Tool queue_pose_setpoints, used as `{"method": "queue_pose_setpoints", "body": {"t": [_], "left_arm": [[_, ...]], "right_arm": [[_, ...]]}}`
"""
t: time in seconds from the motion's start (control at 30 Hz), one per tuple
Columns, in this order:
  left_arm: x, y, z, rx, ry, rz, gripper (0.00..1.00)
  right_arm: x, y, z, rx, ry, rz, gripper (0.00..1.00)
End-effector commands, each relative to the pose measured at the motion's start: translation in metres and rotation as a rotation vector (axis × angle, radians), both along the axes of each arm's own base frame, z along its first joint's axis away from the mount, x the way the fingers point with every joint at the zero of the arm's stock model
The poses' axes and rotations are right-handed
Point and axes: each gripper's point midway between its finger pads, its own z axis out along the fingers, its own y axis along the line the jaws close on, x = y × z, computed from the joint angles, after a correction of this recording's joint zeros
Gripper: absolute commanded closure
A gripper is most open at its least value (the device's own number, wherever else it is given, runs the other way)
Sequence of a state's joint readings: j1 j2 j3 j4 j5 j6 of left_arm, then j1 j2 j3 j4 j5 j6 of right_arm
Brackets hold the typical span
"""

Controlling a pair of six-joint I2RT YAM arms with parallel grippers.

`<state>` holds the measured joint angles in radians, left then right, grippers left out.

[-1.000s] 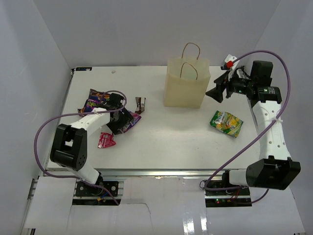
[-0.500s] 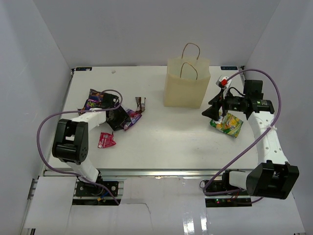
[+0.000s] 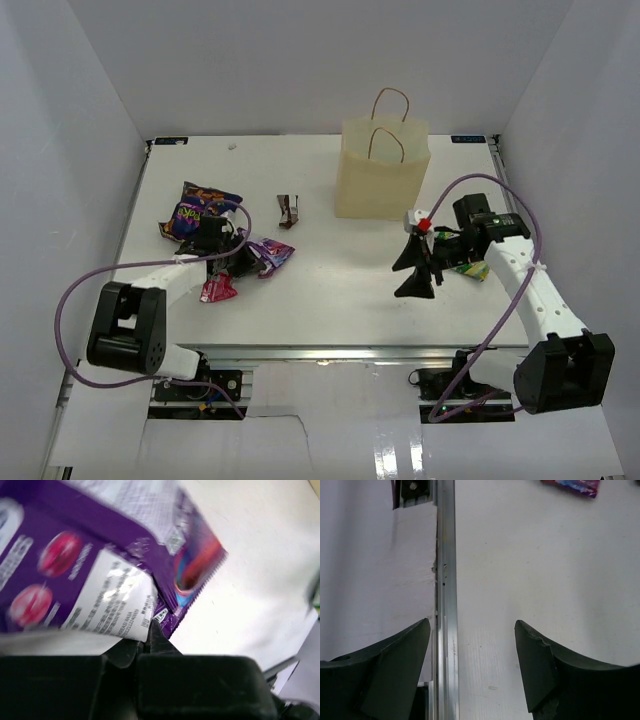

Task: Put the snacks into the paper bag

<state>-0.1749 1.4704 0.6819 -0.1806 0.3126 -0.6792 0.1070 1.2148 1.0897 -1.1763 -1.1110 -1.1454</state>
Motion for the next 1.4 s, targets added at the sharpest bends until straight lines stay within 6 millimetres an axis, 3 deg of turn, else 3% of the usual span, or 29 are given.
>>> {"method": "queue_pose_setpoints", "body": {"t": [0.0,0.03,0.07,0.23,0.3,0.33,0.43,0.47,0.5,0.57,0.77,0.83,1.07,1.2,1.33,1.37], "left_arm": [[-0.003,-0.022,0.045,-0.073,-0.213,-0.156,0.97],[-0.006,-0.027,0.06,-0.091,-0.267,-0.178,0.99],[-0.014,-0.035,0.065,-0.115,-0.284,-0.219,1.0],[-0.036,-0.074,0.101,-0.21,-0.423,-0.379,1.0],[-0.05,-0.094,0.109,-0.251,-0.455,-0.454,1.0],[-0.056,-0.101,0.111,-0.266,-0.454,-0.479,1.0],[-0.072,-0.119,0.113,-0.305,-0.432,-0.535,1.0],[-0.078,-0.126,0.117,-0.322,-0.437,-0.557,1.0],[-0.08,-0.128,0.119,-0.329,-0.443,-0.566,1.0],[-0.09,-0.136,0.126,-0.346,-0.461,-0.605,1.0],[-0.117,-0.15,0.151,-0.401,-0.515,-0.691,1.0],[-0.125,-0.154,0.159,-0.416,-0.53,-0.712,1.0],[-0.14,-0.164,0.173,-0.451,-0.546,-0.748,1.0],[-0.139,-0.168,0.179,-0.448,-0.565,-0.745,1.0],[-0.139,-0.173,0.187,-0.458,-0.582,-0.756,1.0],[-0.138,-0.174,0.186,-0.457,-0.578,-0.756,1.0]], "right_arm": [[-0.012,0.01,-0.017,-0.066,-0.021,0.035,0.26],[-0.012,0.013,-0.018,-0.092,0.033,-0.024,0.27],[-0.01,0.014,-0.037,-0.181,0.032,-0.058,0.29],[0.03,0.043,-0.038,-0.184,0.106,-0.268,0.25],[0.03,0.059,-0.03,-0.145,0.253,-0.33,0.21],[0.038,0.069,-0.023,-0.098,0.261,-0.342,0.18],[0.03,0.096,-0.004,-0.017,0.311,-0.311,0.04],[0.028,0.11,0.007,0.029,0.29,-0.275,0.1],[0.03,0.115,0.01,0.047,0.299,-0.274,0.1],[0.038,0.123,0.019,0.089,0.328,-0.293,0.1],[0.065,0.123,-0.006,0.043,0.519,-0.537,0.1],[0.06,0.122,-0.016,0.033,0.578,-0.555,0.1],[0.038,0.129,-0.022,0.071,0.745,-0.496,0.1],[0.019,0.135,-0.017,0.115,0.849,-0.4,0.0],[0.004,0.135,-0.01,0.149,0.885,-0.324,0.18],[0.0,0.135,-0.005,0.161,0.906,-0.314,0.27]]}}
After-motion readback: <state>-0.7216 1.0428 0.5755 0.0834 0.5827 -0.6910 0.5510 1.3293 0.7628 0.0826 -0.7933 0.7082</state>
